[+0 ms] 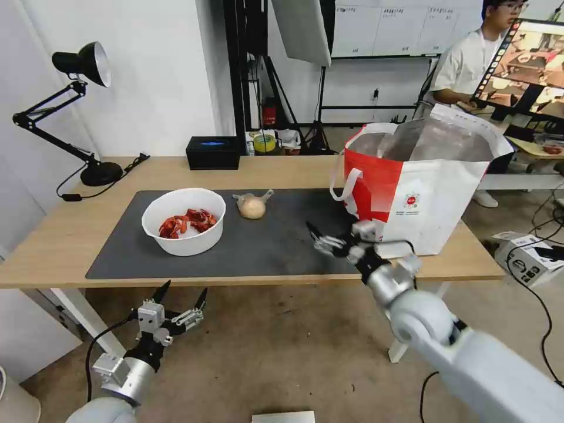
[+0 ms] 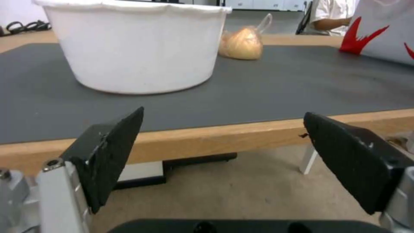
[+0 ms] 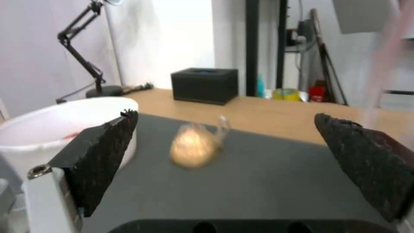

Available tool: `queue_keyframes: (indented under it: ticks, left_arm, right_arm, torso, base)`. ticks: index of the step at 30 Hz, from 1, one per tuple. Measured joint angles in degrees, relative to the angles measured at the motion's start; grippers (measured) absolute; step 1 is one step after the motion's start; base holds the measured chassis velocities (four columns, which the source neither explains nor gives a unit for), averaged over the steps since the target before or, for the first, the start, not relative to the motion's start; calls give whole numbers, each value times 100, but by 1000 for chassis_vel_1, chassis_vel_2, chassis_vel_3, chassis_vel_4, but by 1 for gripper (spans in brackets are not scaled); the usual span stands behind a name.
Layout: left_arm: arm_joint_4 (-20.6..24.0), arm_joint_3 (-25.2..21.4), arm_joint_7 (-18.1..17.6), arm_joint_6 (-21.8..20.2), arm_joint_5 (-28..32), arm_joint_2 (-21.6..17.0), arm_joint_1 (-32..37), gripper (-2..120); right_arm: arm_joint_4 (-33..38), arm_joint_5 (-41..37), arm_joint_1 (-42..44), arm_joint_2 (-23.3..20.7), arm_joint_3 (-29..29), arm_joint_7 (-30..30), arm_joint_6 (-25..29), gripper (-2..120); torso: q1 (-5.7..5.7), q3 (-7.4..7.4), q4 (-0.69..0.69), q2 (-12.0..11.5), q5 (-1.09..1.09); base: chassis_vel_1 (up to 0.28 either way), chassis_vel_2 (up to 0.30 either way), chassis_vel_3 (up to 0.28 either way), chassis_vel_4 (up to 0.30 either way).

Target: Pick up the trash from the table and place it into the takeout bag.

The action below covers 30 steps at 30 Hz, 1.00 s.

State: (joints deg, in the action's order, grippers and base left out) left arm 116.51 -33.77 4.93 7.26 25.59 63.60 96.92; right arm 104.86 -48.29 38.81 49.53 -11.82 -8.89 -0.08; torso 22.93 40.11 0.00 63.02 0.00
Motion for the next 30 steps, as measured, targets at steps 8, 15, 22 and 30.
queue_keyframes:
  ticks: [8, 15, 22, 30]
  left_arm:
    - [-35, -78, -5, 2, 0, 55, 36, 100]
    - [-51, -154, 1, 21, 0, 96, 105, 100]
    - [-46, -176, 5, 27, -4, 123, 123, 100]
    - [-19, -210, 13, 42, -14, 148, 151, 100]
  right_arm:
    - [-1863, -435, -1714, 1151, -934, 129, -307, 100]
    - [-3218, -456, -2340, 1928, -1247, 370, -664, 100]
    - [-4251, -340, -2742, 2540, -1332, 631, -871, 100]
    - [-4890, -270, -2903, 2955, -1359, 1022, -1031, 100]
  torso:
    - [1, 0, 1, 0, -1]
    - [0, 0, 1, 0, -1]
    - [0, 0, 0, 0, -1]
    - [-1, -1, 0, 0, 0]
  base:
    - [0, 0, 0, 0]
    - [0, 0, 0, 0]
    - [0, 0, 0, 0]
    - [0, 0, 0, 0]
